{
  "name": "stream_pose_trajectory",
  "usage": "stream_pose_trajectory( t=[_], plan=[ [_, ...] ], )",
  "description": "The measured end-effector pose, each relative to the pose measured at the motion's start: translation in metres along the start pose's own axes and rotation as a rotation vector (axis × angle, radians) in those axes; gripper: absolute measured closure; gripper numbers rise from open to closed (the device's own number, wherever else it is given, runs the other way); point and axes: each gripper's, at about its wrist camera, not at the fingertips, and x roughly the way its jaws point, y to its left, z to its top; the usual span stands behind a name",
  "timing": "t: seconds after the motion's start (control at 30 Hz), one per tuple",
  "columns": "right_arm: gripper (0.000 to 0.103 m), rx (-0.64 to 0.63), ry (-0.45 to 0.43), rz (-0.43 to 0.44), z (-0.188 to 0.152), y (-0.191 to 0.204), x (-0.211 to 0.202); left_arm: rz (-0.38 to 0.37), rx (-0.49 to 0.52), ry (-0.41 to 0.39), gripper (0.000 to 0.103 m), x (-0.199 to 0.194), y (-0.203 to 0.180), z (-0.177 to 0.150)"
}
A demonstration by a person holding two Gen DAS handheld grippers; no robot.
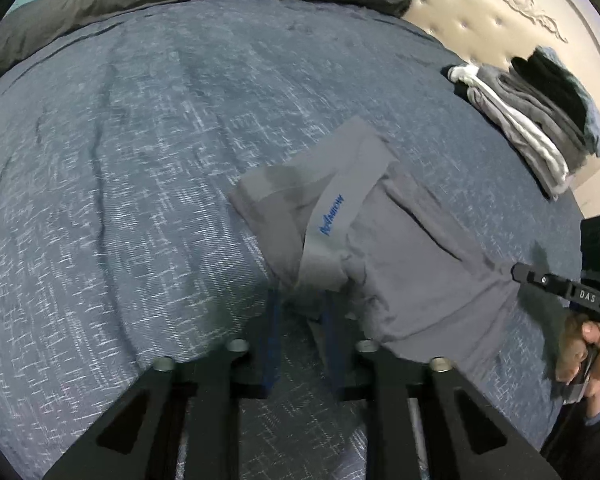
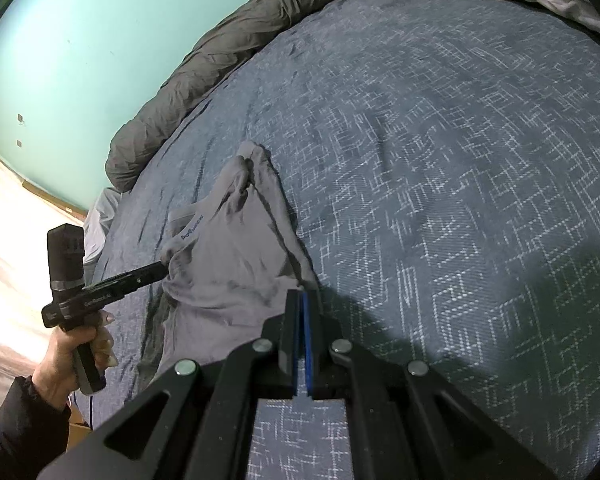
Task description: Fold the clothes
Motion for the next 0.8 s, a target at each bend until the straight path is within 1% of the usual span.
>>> stream_pose_trajectory(
  t=[0.03,0.1,0.27,0.43,0.5,0.53,0.6,0.63,0.8],
  plan=[
    [0.102,0.002,-0.001,0.0,0.0,-0.001,0.0,0.0,0.005,-0.001,0.103,-0.001,-0.001,0.0],
    [0.102,0.002,-0.002,0.0,0.0,-0.001,0.0,0.0,0.013,-0.007,0.103,-0.004,-0.001,0.0],
    [0.102,-0.001,-0.003,0.003,-0.001,0.0,0.001,0.032,0.012,-0.02,0.103,-0.015,0.005,0.003],
    [0.102,0.006,-0.005,0.006,-0.002,0.0,0.001,0.012,0.021,-0.025,0.103,-0.019,0.004,0.004],
    [0.102,0.006,-0.005,0.006,-0.001,0.0,0.001,0.027,0.014,-0.022,0.092,-0.017,0.004,0.004],
    [0.102,0.005,-0.005,0.006,-0.001,0.0,0.001,0.02,0.01,-0.021,0.082,-0.016,0.004,0.005],
    [0.102,0.004,-0.004,0.006,-0.001,0.0,0.002,0.004,0.009,-0.021,0.075,-0.015,0.001,0.005],
    [0.102,0.004,-0.003,0.007,-0.001,0.0,0.002,0.006,0.015,-0.018,0.072,-0.013,-0.001,0.005],
    [0.102,0.005,-0.003,0.007,0.0,0.0,0.001,0.019,0.032,-0.001,0.072,-0.003,-0.005,0.005]
  ],
)
